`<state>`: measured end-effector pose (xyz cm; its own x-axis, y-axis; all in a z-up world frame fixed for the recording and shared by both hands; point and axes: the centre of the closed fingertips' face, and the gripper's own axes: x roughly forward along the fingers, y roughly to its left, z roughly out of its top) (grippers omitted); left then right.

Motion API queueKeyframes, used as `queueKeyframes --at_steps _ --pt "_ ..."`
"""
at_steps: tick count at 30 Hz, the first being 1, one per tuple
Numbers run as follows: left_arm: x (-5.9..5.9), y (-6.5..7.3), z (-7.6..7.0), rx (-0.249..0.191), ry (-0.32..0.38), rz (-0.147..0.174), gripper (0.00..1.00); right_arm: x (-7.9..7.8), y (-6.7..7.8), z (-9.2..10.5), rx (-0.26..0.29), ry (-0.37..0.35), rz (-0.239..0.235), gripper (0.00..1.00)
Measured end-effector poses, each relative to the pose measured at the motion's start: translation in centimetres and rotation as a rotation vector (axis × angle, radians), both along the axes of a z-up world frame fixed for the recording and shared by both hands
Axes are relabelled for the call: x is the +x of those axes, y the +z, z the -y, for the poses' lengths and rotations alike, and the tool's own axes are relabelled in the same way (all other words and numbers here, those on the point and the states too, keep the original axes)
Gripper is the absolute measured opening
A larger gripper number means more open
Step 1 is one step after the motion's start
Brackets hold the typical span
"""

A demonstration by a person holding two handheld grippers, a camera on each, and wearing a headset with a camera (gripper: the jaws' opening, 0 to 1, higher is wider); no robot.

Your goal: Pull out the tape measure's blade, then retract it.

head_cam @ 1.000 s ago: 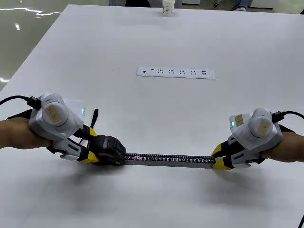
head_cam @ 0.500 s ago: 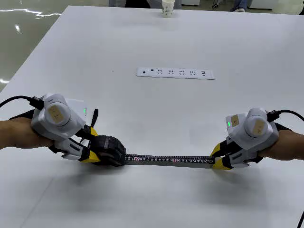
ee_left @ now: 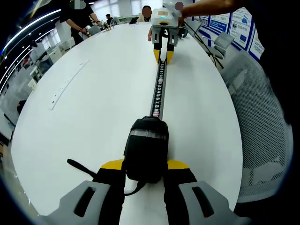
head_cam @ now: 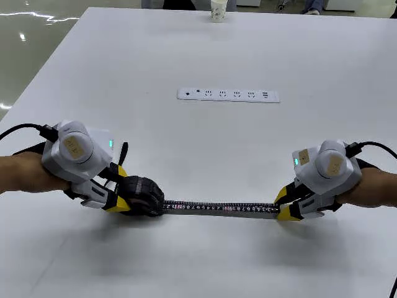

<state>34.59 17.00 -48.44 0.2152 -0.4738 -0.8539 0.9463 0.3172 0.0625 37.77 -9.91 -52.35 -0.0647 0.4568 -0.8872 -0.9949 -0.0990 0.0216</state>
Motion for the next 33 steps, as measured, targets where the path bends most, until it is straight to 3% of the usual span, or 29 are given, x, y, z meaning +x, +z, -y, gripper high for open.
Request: queueKeyframes --at_steps 9,16,33 --pt "-0.1 -0.1 -0.3 0.017 0.005 0.008 0.27 -0.3 0.0 0.0 0.013 -0.024 0.001 0.17" --pt "-0.4 0.1 -0.8 0.017 0.036 0.018 0.35 -0.4 0.2 0.4 0.028 -0.06 0.01 0.21" --pt "-2.4 1.2 -1.1 -0.088 0.191 0.009 0.5 -1.6 2.0 1.1 0.112 -0.189 0.023 0.36"
